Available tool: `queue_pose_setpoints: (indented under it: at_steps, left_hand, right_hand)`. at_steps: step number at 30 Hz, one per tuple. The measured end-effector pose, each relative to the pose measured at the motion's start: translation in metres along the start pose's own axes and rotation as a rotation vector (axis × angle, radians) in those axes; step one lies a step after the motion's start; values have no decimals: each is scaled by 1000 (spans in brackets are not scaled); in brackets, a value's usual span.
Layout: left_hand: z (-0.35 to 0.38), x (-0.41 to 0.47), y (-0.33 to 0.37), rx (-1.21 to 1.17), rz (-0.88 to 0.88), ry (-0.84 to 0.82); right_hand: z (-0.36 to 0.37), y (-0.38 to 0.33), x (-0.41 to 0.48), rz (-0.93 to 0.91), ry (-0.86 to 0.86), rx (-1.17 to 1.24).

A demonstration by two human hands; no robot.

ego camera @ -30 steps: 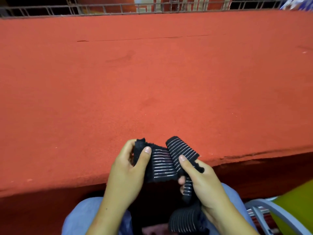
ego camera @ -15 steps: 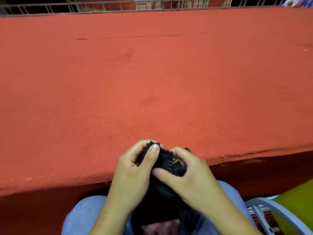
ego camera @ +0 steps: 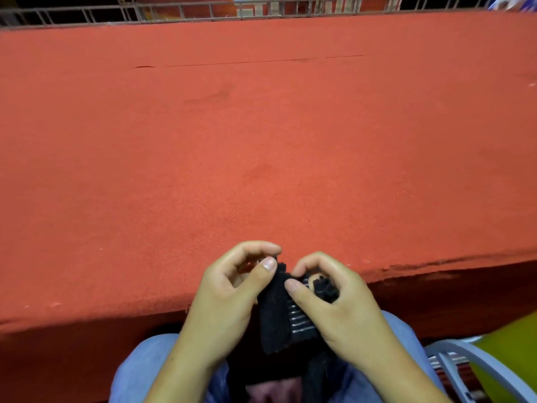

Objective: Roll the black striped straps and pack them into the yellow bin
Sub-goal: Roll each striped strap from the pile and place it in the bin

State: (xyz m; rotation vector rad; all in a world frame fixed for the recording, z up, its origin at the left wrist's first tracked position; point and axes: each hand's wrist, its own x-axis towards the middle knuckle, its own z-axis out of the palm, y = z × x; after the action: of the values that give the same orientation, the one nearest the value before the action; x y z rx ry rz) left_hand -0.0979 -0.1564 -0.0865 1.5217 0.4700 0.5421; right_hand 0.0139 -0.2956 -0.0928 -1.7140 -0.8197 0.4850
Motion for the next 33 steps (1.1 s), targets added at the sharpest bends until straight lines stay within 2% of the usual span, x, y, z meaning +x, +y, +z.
queue_pose_setpoints:
  at_steps: [5,7,11,15,18,23,28,33]
  left_hand:
    - [-8,2,2,-88,-83,-180]
    - [-14,5,3,38,-12,-185]
    - [-24,9,7,304,110,-91]
    - [-21,9,11,499,219,-43]
    - [-18,6,16,554,215,-32]
    - [-14,3,20,582,89,-119]
    - [-9,6,17,667,103,-33]
    - [-3,5,12,625,103,30]
  right_hand:
    - [-7,1,2,-22,-14,53]
    - [-13,1,3,-39,-3,67]
    - [-20,-1,2,-66,-59,19]
    - [-13,0,3,-88,-145,-181]
    - [-7,4,5,-181,-77,-288]
    - [-3,9,5,-233,18,-293]
    - [3,5,1,-236,40,-320]
    - [11,11,-1,-277,193,-317]
